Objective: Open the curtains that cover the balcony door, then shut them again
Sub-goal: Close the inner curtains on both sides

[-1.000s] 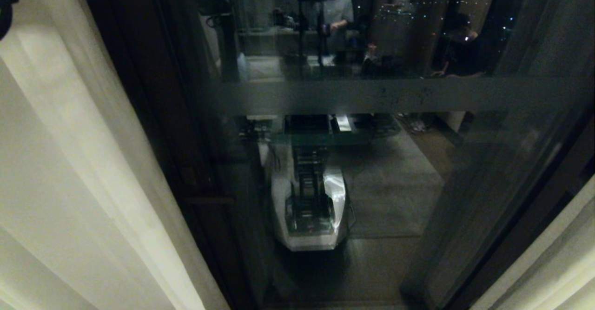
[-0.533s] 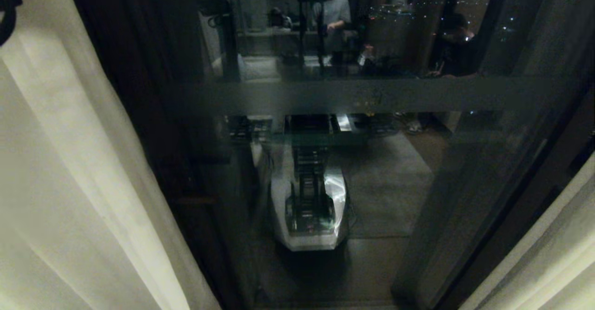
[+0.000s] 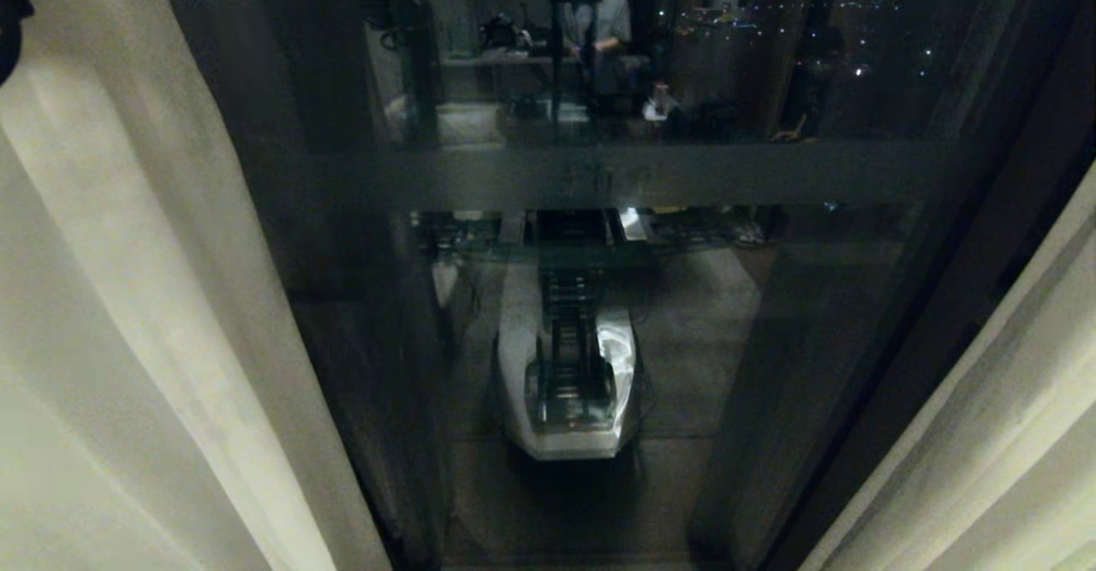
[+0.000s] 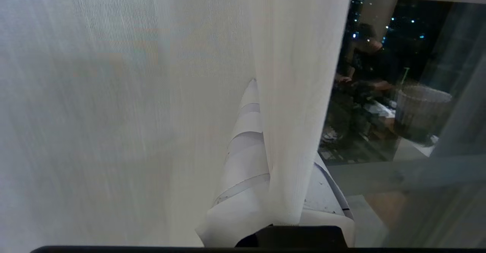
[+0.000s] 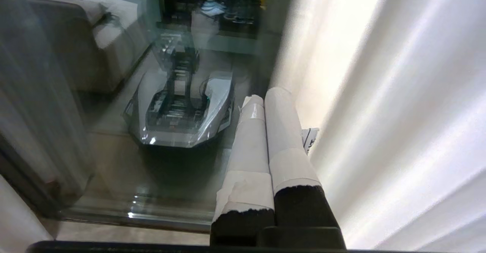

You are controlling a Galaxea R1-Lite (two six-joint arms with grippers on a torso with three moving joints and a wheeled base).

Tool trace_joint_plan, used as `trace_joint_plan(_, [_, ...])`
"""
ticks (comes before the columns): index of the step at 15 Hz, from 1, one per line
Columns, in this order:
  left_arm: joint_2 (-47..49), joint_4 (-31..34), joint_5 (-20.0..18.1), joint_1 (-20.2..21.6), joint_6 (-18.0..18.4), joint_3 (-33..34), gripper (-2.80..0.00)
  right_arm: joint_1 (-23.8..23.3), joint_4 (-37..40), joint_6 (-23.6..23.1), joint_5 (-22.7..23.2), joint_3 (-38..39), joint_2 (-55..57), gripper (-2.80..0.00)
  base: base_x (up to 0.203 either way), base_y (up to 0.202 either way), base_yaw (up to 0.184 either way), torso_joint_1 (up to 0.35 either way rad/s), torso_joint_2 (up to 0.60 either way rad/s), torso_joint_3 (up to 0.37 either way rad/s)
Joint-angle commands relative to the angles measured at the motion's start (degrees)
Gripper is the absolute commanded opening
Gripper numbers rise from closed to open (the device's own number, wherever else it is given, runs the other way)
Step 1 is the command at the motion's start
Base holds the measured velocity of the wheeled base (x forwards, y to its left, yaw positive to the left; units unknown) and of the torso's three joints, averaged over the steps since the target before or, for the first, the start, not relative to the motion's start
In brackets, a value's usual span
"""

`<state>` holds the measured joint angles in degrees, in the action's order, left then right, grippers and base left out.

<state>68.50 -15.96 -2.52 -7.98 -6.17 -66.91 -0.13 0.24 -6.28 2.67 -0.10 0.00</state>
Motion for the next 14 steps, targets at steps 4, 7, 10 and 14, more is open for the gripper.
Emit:
trace_joint_plan(4, [-0.2, -0.2, -0.1, -0.1, 0.1, 0.0, -2.8, 0.0, 0.0, -0.1, 0.1, 0.0, 0.1, -2.8, 0.0, -0.19, 0.0, -0.001, 0.0, 0.0])
trace_joint_plan(7, [-0.2, -0.2, -0.1, -0.1, 0.1, 0.5, -2.8, 0.0, 0.0, -0.1, 0.1, 0.0, 0.1, -2.8, 0.0, -0.19, 0.001, 0.003, 0.0, 0.002])
trace_joint_plan(10, [-0.1, -0.2, -0.1, -0.1, 0.1, 0.6, -2.8, 0.0, 0.0, -0.1, 0.1, 0.0, 0.1, -2.8, 0.0, -0.188, 0.002, 0.003, 0.0, 0.005])
trace_joint_plan(14, [-0.1, -0.3, -0.1, -0.3, 0.1, 1.3, -2.8, 0.0, 0.0, -0.1, 0.1, 0.0, 0.1, -2.8, 0.0, -0.191, 0.003, 0.004, 0.0, 0.004])
